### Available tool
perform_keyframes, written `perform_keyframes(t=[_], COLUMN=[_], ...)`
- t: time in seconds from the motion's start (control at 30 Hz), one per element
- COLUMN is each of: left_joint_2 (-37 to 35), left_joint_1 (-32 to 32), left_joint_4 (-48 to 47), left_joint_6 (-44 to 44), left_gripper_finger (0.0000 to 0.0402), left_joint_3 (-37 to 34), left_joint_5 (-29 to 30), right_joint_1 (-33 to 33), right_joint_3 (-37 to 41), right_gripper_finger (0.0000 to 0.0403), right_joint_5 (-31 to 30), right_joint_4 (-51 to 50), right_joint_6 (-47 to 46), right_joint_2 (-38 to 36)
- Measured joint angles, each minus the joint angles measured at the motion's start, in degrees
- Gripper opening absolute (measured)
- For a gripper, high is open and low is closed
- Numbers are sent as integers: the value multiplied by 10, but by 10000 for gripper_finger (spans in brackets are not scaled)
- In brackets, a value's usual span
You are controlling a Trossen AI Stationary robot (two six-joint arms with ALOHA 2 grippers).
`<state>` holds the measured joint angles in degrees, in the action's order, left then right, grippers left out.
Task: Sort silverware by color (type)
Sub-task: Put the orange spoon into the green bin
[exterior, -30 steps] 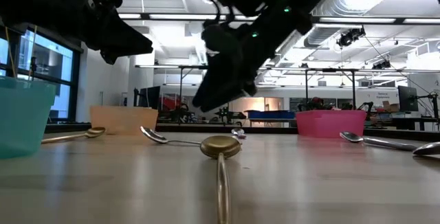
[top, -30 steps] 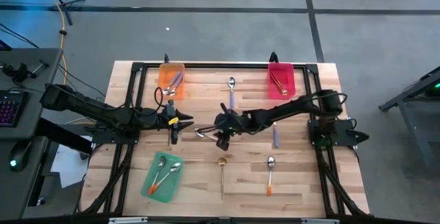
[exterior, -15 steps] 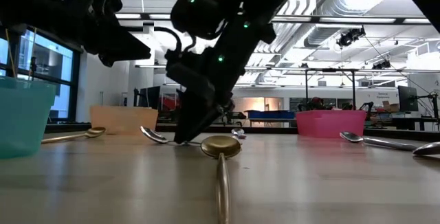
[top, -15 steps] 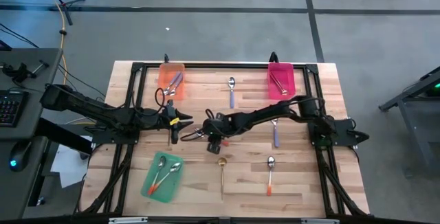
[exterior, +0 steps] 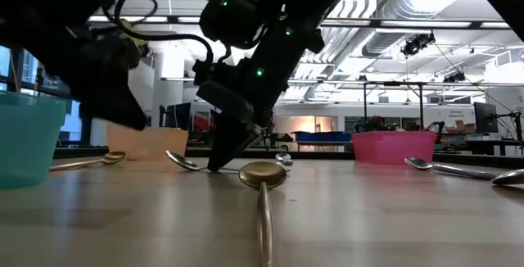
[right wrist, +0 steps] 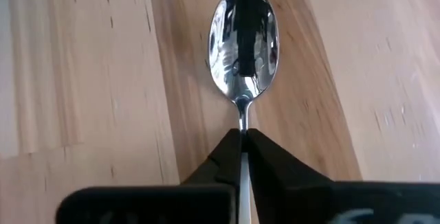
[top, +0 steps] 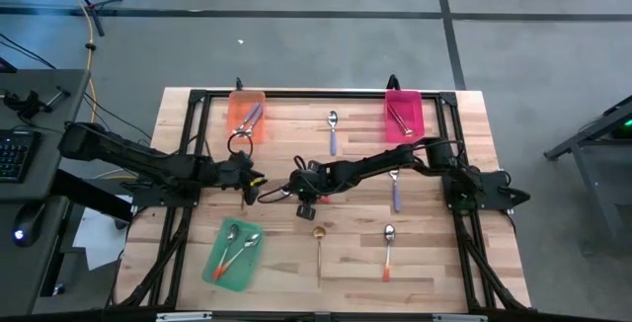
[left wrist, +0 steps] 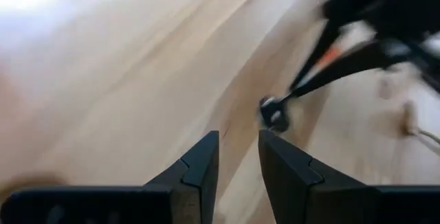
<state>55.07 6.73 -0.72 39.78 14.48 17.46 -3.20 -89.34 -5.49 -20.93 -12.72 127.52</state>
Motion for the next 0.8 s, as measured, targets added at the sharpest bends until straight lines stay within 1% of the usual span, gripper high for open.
perform_keyframes(t=[0.07,0.13,0.2,0.4,0.5,0.63,0.8], left_joint_2=[15,36,59,131,165,208,243], left_joint_1=[-15,-32,-45,-75,-88,-103,-113], left_joint_4=[-4,8,31,127,167,200,235], left_joint_6=[33,52,56,82,91,96,98], left_gripper_finger=[97,104,114,154,170,177,177], left_joint_3=[0,0,0,0,0,0,1], left_joint_5=[-22,-65,-105,-171,-189,-219,-223], right_joint_1=[0,0,0,0,0,0,1], right_joint_3=[1,1,2,2,2,2,3], right_gripper_finger=[12,16,17,5,2,1,1], right_joint_5=[0,0,0,0,0,-3,-7], right_joint_4=[7,13,15,19,22,32,60], right_joint_6=[2,2,3,12,14,17,27], right_joint_2=[0,1,1,2,2,3,8])
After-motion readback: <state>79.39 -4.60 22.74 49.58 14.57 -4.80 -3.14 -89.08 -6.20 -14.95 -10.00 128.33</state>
